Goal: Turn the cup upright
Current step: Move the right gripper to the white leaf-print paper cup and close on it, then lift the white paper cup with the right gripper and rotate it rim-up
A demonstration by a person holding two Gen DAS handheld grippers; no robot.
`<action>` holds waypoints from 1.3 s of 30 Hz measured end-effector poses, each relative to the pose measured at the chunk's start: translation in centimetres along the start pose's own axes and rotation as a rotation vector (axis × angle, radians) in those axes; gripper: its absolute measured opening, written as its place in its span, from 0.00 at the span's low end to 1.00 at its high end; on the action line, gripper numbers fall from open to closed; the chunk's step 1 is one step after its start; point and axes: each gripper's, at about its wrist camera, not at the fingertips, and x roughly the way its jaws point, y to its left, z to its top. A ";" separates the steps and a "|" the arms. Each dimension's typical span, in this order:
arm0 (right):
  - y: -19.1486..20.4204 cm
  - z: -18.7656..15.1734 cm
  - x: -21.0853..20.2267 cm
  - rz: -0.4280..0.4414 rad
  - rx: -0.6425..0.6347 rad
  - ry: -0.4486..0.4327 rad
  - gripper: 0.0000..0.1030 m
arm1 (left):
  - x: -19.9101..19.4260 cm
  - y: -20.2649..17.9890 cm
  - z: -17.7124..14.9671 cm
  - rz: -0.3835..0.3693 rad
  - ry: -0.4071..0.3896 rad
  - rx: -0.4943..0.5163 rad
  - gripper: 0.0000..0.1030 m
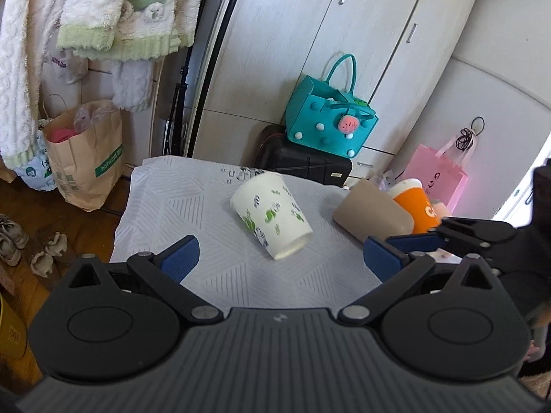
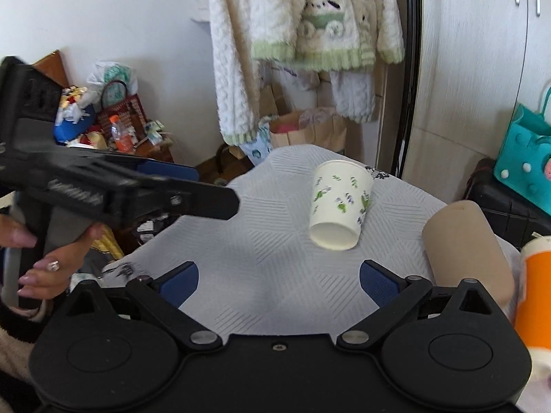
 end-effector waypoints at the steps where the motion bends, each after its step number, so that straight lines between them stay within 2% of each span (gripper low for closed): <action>1: -0.4 0.5 0.8 -0.004 0.004 0.011 0.96 | 0.4 0.2 0.1 0.003 0.002 -0.005 1.00; 6: -1.8 2.3 4.5 -0.009 0.003 0.067 0.94 | 2.2 1.6 0.5 -0.004 0.043 -0.062 1.00; 14: -3.4 3.9 7.9 -0.027 0.031 0.115 0.91 | 4.3 3.3 1.1 -0.024 0.098 -0.101 0.99; 20: -4.9 4.3 10.4 -0.062 0.059 0.139 0.91 | 5.5 4.4 1.4 0.000 0.126 -0.148 0.99; 21: -5.0 4.3 10.6 -0.057 0.064 0.140 0.85 | 5.5 4.4 1.3 0.007 0.125 -0.142 0.99; 22: -5.1 4.3 10.8 -0.045 0.067 0.142 0.70 | 5.5 4.4 1.3 0.007 0.127 -0.136 0.99; 23: -5.1 4.2 10.9 -0.035 0.063 0.147 0.63 | 5.5 4.5 1.3 0.000 0.130 -0.137 0.99; 31: -4.7 3.7 9.8 -0.023 0.061 0.128 0.62 | 4.5 4.0 1.1 -0.040 0.117 -0.129 0.99; 39: -3.5 2.0 6.1 -0.071 0.061 0.128 0.62 | 2.9 0.9 0.1 -0.077 0.142 -0.067 0.99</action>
